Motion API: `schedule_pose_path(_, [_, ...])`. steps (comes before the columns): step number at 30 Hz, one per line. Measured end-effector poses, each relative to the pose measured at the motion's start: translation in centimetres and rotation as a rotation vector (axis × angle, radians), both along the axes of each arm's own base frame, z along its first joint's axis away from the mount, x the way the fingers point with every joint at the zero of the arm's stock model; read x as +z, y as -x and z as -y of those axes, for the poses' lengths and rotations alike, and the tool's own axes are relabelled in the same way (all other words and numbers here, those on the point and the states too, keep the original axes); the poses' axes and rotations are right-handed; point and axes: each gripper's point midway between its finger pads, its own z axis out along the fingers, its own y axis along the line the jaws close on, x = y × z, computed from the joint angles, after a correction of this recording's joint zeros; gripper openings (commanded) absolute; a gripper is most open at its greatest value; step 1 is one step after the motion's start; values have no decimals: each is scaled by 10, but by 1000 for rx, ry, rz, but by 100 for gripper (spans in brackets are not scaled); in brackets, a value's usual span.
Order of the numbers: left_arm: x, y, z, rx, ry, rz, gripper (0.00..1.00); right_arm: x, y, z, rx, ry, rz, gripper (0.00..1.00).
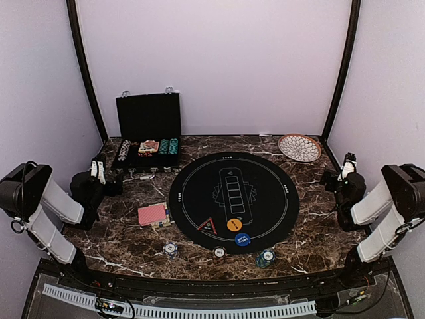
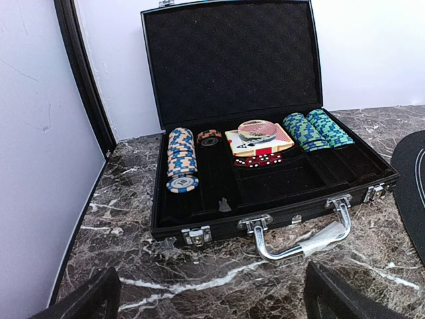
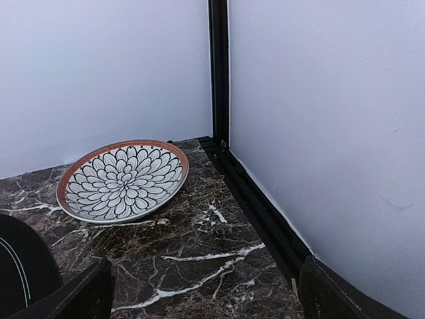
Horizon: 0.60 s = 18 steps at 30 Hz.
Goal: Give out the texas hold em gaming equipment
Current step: Move the all-in button to the poker table mat.
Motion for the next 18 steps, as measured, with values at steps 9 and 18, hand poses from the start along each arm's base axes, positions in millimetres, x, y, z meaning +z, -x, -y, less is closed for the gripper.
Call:
schedule_pose_path(9, [0,0,0,0,0,0,99,0,0,1,-5,4,-1,99])
schedule_pose_path(18, [1,0,-5,17,8,0,99,5,3,6,-34,3,16,98])
